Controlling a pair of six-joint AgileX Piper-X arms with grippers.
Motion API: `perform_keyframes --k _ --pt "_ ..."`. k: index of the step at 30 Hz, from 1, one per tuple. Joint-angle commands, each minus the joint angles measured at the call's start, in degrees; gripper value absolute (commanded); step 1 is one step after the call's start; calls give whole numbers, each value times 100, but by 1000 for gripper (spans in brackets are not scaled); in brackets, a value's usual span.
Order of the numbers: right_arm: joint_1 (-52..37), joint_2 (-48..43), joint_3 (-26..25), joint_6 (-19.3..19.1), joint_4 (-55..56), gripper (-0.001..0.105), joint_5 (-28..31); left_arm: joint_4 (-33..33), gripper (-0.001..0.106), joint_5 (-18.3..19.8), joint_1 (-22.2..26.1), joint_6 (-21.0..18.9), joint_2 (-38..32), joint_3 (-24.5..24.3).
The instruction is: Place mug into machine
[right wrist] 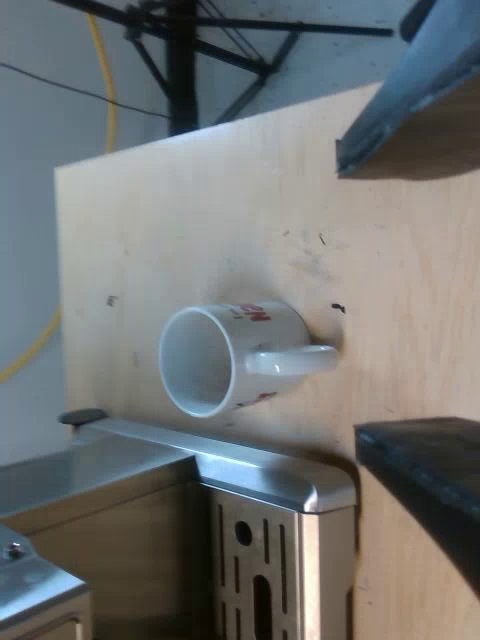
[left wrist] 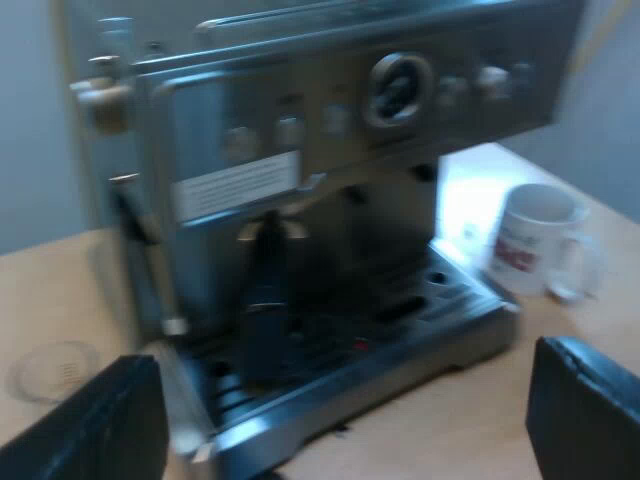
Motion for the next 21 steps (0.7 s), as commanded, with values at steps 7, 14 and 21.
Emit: perform_keyframes --k 7,14,21 --pt "-2 889 -108 -106 -91 70 -533 -623 74 101 -1069 -30 969 -126" --pt "-2 1241 -67 -22 -598 70 -563 -1037 74 -576 -1580 -83 1211 132" --pt "-2 1286 478 191 -1242 70 -563 -1448 74 -575 -1590 -329 1222 841"
